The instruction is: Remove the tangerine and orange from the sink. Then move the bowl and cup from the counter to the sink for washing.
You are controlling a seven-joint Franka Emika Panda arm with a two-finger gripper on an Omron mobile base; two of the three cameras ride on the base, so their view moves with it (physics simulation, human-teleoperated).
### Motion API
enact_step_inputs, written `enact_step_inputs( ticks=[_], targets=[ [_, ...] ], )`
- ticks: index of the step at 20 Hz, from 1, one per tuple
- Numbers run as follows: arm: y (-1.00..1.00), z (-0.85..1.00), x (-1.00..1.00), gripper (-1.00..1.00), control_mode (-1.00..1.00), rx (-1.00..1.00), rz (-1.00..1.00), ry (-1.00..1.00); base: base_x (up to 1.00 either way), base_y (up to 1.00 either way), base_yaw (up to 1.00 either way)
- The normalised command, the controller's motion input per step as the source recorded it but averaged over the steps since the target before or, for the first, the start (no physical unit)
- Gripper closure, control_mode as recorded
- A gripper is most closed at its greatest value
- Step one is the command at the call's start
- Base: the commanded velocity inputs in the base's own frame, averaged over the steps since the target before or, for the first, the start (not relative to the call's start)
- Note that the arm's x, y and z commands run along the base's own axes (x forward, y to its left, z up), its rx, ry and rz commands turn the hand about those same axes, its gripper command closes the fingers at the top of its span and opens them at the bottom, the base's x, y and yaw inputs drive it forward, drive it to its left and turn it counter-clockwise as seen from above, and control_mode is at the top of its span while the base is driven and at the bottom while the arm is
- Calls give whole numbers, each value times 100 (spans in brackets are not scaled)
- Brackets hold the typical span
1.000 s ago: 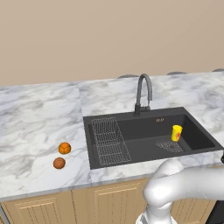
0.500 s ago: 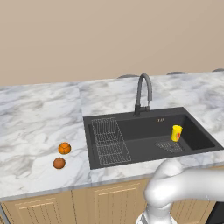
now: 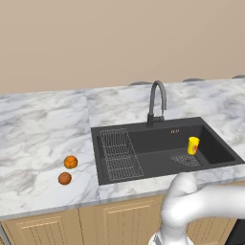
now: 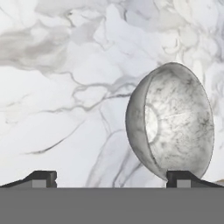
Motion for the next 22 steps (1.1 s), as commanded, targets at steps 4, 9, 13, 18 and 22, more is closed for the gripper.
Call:
enact_step_inputs(
  ticks=[4,9,13,18,22],
  targets=[
    [-24,0,17,-100,-100,0,0,1,0,0,0],
    [-19,-8,12,-100,-100,0,0,1,0,0,0],
    [-17,-12,10,-100,-100,0,0,0,0,0,0],
    [-19,-12,16,-100,-100,0,0,1,0,0,0],
    [-16,-12,16,-100,-100,0,0,0,0,0,0]
  ],
)
